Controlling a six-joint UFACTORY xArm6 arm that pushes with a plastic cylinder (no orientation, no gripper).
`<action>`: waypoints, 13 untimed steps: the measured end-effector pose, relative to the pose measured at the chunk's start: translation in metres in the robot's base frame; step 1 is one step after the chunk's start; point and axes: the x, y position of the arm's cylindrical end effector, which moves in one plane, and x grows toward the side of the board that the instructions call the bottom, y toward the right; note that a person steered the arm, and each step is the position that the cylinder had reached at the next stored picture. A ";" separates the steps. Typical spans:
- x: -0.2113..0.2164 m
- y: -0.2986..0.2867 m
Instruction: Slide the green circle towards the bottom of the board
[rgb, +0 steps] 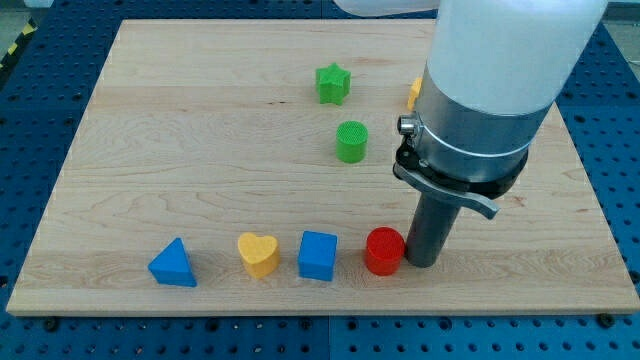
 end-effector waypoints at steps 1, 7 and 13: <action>-0.027 0.007; -0.187 -0.135; -0.139 -0.010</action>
